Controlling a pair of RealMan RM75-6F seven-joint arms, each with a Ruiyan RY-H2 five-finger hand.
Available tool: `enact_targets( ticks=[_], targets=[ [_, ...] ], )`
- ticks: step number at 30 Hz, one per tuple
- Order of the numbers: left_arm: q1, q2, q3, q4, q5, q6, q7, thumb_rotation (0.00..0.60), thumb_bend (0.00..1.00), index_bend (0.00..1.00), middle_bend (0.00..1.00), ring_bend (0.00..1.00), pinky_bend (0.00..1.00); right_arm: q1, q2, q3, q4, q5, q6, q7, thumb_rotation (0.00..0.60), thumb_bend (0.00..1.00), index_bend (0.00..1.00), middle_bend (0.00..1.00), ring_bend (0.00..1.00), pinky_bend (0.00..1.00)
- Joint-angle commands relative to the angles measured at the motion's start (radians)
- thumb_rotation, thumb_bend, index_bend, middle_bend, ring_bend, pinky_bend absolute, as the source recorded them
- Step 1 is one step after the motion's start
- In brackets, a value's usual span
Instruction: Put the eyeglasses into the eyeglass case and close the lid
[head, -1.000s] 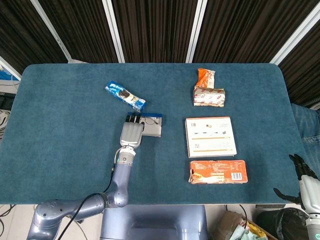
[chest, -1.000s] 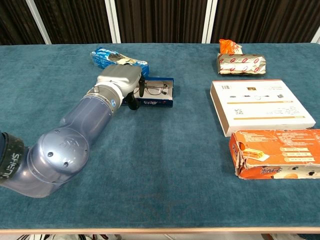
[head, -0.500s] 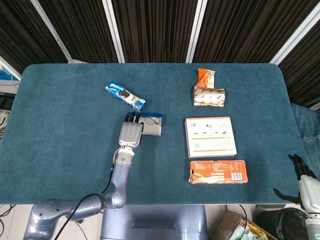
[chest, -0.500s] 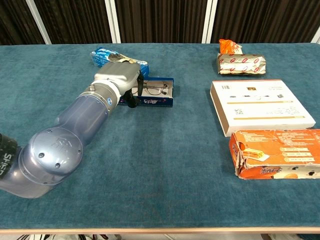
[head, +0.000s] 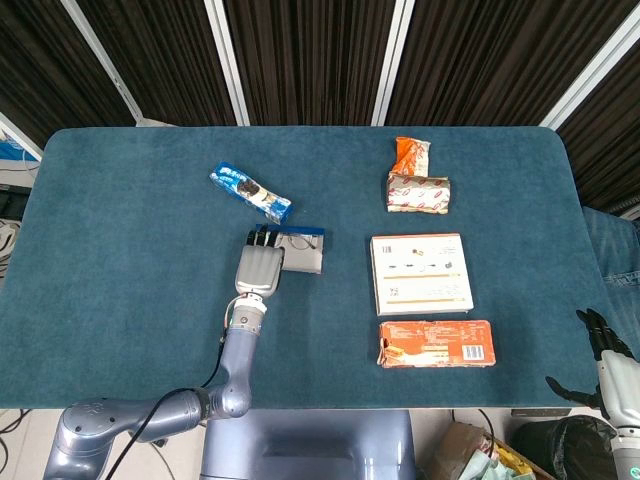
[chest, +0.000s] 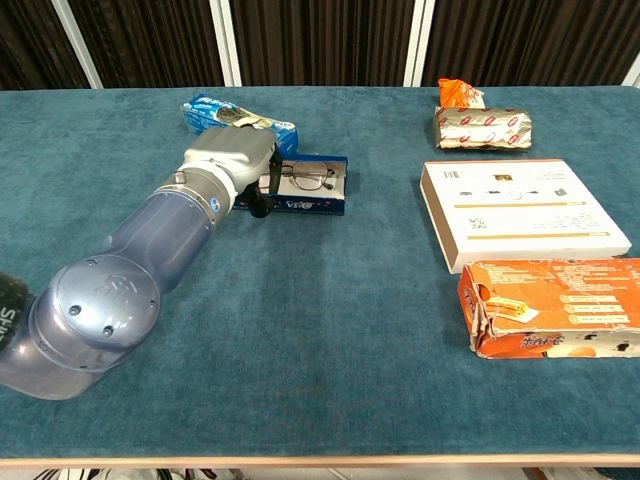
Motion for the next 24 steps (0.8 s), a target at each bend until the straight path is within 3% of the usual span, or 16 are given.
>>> enact_targets(
  ticks=[1,8,17,24],
  targets=[
    [0.004,0.005,-0.001,-0.011,-0.004,0.003,0.0,0.6,0.42,0.58,0.16,0.03,0.13,0.0,0.0,0.0,0.0,0.0,0.0,0.0,0.6,0.25,0.09,0.05,0.12,0.16],
    [0.043,0.058,0.008,-0.106,-0.025,0.026,0.014,0.6,0.42,0.58,0.16,0.03,0.13,0.001,0.001,-0.001,0.0,-0.002,-0.003,0.002,0.6,0.25,0.09,0.05,0.12,0.16],
    [0.119,0.186,0.038,-0.326,-0.101,0.07,0.073,0.6,0.42,0.58,0.16,0.03,0.12,0.001,0.0,-0.001,0.001,-0.006,0.0,0.003,0.6,0.25,0.09,0.05,0.12,0.16],
    [0.17,0.277,0.109,-0.454,-0.076,0.102,0.073,0.6,0.42,0.58,0.16,0.03,0.12,0.001,0.0,0.0,0.0,-0.004,0.0,0.003,0.6,0.25,0.09,0.05,0.12,0.16]
  ],
)
